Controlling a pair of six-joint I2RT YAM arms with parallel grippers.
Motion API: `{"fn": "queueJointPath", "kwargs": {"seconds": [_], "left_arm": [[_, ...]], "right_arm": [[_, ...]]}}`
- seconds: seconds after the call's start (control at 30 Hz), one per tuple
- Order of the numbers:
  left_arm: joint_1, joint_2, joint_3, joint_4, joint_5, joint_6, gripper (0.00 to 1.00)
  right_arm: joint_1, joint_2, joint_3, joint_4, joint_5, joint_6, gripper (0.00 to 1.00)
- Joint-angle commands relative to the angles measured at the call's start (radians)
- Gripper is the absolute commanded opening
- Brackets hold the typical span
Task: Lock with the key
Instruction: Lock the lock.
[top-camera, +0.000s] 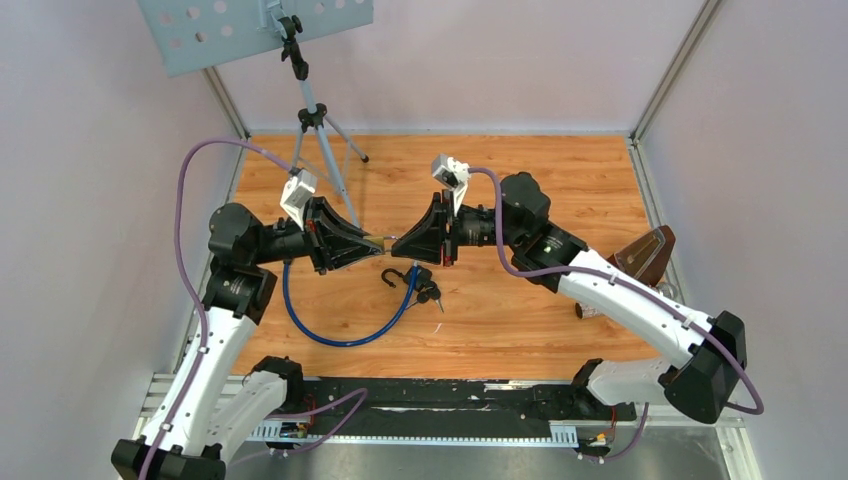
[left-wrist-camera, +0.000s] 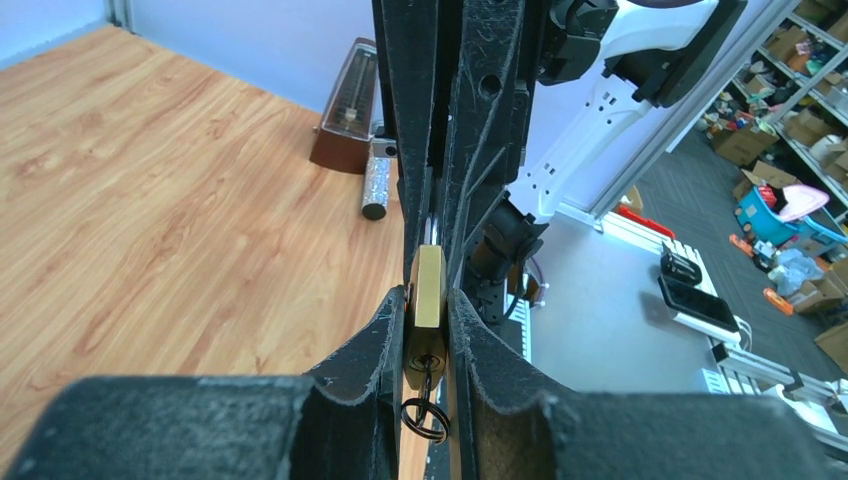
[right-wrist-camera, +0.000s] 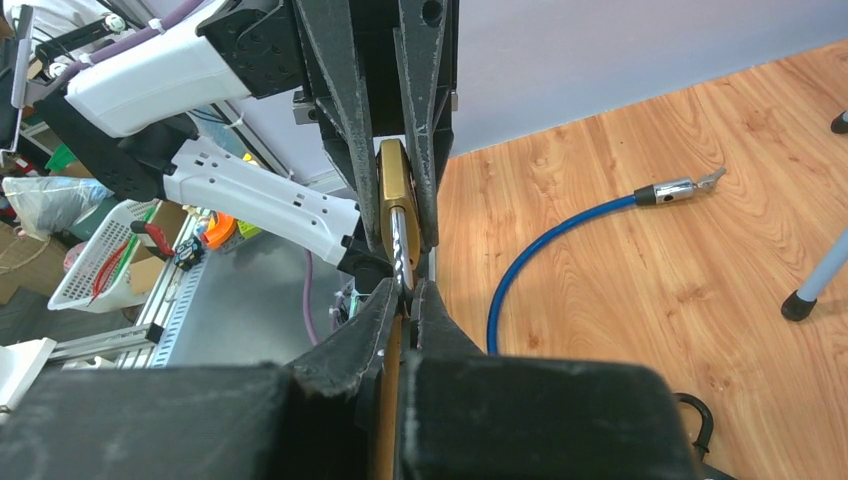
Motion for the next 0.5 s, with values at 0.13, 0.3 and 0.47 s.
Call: {"fn": "queueJointPath", "kwargs": {"seconds": [0.13,0.3,0.47], "left_arm": [[-0.05,0.028,-0.016,-0.053,-0.03,0.019,0.0],[-0.067,0.042,-0.022,-0.055,-0.04,0.018,0.0],[-0.108,0.063,-0.035,-0.046,-0.041,0.016,0.0]], "right_arm": [[0.103,0.081,0.055,0.189,0.044,0.006,0.0],[0.124,0.102,0.07,0.214,0.044,0.002,0.0],[0.141,0.118,0.077,0.23,0.047,-0.007,0.0]]}}
